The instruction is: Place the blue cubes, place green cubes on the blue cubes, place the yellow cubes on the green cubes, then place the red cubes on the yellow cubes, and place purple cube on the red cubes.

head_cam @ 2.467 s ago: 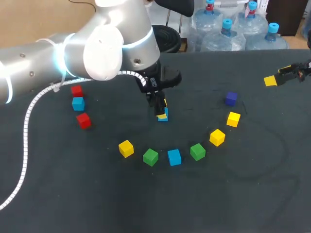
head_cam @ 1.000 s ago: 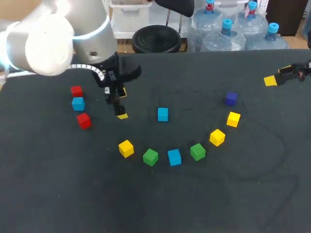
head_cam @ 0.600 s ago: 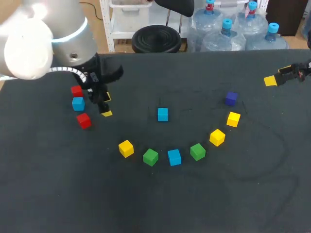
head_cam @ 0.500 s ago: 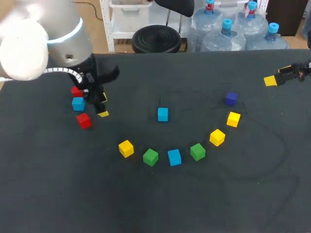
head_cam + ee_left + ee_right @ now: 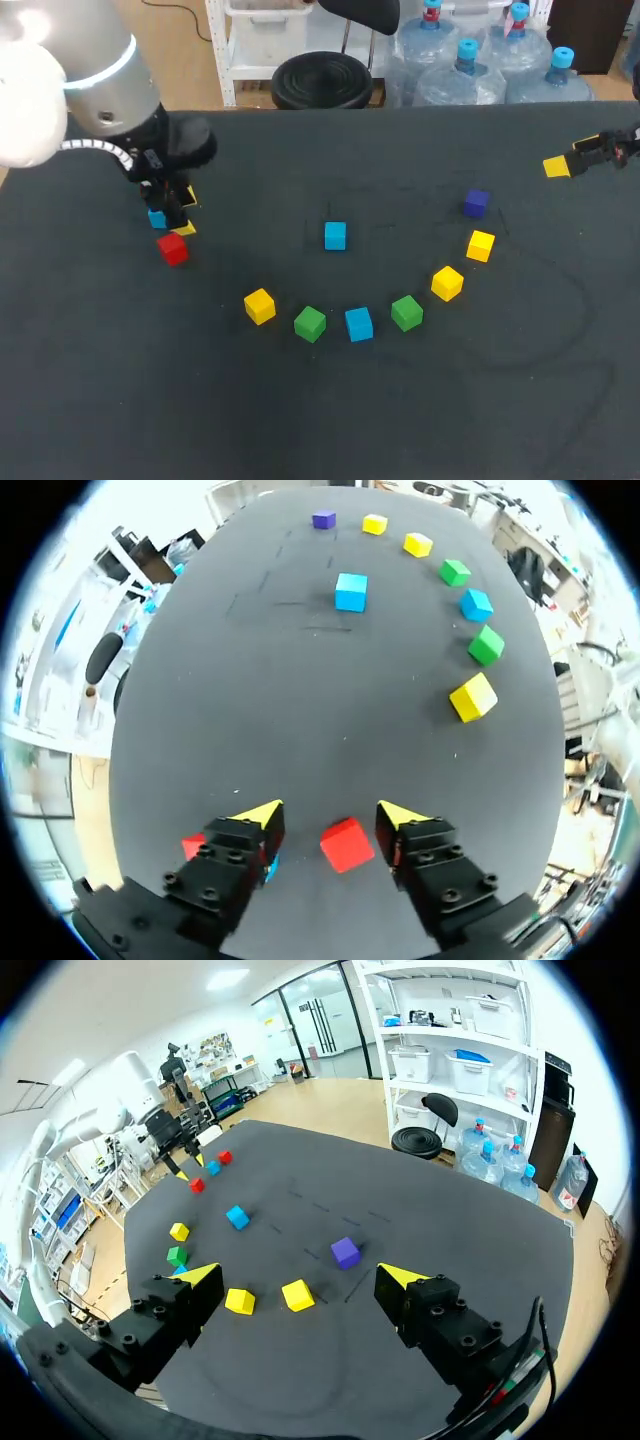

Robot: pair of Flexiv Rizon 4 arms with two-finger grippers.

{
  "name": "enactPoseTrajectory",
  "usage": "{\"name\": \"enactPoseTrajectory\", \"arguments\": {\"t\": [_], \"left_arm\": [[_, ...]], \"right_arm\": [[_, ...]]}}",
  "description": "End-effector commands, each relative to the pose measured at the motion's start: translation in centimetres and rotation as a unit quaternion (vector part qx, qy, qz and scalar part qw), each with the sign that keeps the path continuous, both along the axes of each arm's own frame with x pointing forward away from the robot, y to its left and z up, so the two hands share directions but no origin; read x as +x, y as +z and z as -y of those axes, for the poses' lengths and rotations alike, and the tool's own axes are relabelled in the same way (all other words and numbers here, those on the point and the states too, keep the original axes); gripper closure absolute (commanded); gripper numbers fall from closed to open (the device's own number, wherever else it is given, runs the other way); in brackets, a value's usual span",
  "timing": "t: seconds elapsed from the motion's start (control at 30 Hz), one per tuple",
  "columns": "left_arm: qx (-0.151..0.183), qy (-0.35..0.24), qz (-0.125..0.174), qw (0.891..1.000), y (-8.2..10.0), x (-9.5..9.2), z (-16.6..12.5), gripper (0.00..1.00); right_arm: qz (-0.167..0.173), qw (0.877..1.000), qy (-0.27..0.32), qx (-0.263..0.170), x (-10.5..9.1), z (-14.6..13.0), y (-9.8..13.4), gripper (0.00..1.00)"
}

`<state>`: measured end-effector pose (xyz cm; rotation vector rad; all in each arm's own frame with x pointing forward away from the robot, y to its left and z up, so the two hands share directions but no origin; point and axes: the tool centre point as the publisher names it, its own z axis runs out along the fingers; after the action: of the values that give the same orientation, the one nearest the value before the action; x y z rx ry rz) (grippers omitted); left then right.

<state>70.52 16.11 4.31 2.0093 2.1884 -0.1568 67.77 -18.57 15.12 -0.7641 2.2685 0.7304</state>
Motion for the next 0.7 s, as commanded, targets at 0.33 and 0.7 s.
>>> {"name": "enactPoseTrajectory", "arguments": {"t": [0.33, 0.7], "left_arm": [[-0.008, -0.035, 0.005, 0.999, 0.5, 3.5, -2.8, 0.13], [-0.010, -0.081, 0.008, 0.997, -1.6, 5.0, -3.1, 0.08]], "right_arm": [[0.001, 1.000, 0.001, 0.001, 0.1, 0.0, -0.1, 0.00], [0.001, 1.000, 0.001, 0.001, 0.1, 0.0, -0.1, 0.00]]}}
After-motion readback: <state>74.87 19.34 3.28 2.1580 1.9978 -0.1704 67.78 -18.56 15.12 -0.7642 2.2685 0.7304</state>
